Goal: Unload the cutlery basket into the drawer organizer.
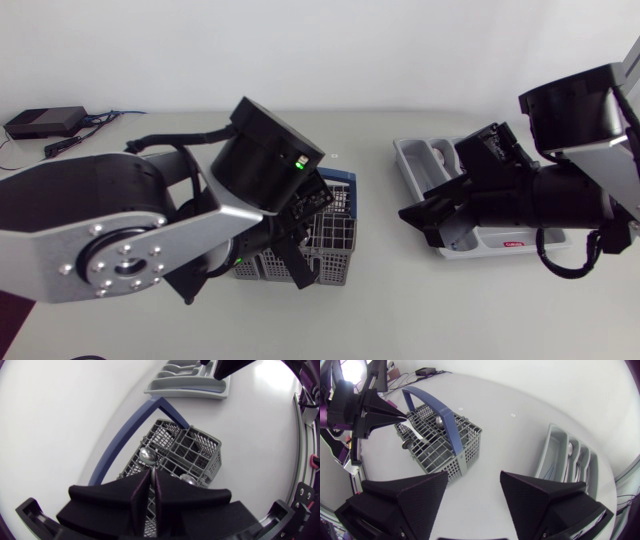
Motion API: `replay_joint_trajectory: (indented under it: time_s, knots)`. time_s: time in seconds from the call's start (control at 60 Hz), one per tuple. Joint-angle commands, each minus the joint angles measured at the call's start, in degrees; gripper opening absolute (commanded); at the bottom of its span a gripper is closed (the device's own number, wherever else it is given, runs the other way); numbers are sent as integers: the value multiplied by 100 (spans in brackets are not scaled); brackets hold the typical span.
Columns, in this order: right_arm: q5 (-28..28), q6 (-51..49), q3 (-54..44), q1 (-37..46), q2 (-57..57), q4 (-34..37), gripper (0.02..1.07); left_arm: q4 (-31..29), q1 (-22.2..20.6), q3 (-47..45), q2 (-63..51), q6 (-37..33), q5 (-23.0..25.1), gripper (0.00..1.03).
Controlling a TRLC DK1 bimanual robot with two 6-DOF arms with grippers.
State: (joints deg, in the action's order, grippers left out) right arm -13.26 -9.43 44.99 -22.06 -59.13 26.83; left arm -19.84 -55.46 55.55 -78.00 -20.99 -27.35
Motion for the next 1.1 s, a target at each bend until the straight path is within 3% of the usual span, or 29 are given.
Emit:
replay_joint_trajectory:
  time_s: [0.0,0.233,0.55,0.867,1.083]
  knots:
    - [-10,-76,-96,-52,60,59,78,-20,-61,9,294,-54,-42,13]
    - [-10,-94,-78,-114,60,50,78,-266,-61,88,865,-72,-7,13]
    - [60,-173,-245,-501,236,-143,78,-258,132,17,1102,183,512,14]
    - [95,-191,-307,-580,271,-187,78,-29,255,-132,848,447,441,14]
    - [95,-191,-316,-580,209,-231,78,278,211,-405,839,509,81,14]
